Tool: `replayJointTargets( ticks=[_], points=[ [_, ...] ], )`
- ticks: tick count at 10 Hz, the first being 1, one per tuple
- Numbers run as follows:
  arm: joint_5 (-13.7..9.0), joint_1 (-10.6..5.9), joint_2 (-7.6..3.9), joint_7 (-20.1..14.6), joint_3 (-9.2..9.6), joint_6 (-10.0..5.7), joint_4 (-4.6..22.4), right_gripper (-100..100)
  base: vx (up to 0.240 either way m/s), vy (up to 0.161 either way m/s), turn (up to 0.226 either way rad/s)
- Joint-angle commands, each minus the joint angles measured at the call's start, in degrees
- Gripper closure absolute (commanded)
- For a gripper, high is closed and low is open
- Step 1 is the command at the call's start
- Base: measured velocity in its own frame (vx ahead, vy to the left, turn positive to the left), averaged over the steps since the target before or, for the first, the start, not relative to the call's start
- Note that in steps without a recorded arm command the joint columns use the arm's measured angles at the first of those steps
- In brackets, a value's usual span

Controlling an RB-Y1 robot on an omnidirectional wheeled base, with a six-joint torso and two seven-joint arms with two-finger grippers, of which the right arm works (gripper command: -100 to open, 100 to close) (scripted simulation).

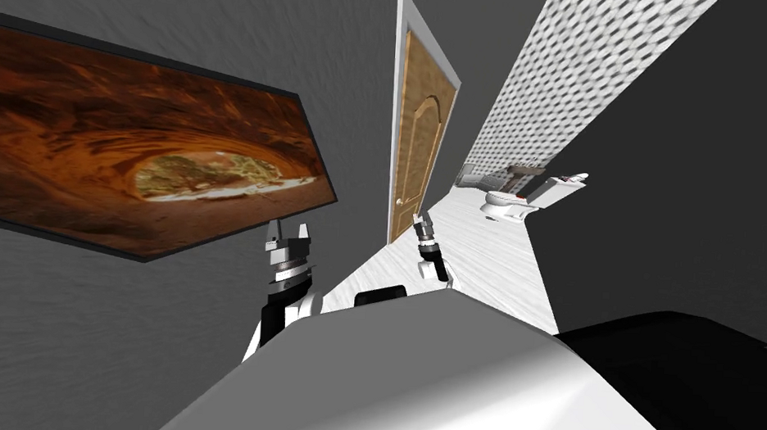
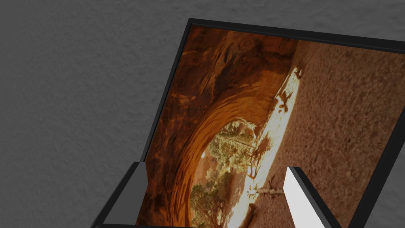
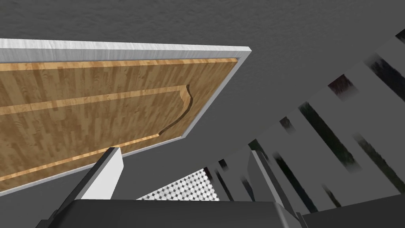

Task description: Pull the door open

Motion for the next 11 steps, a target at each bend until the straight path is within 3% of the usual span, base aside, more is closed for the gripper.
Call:
replayJointTargets(
  ticks=[1,11],
  points=[
    [-0.42,-1.02,-0.81,-0.36,-0.10,-0.38,2.78,-100,0.065,-0.111,0.138],
    [-2.66,-7.97,-4.91,-1.77,-0.03,-1.95,20.31,-100,0.064,-0.120,0.154]
  ],
)
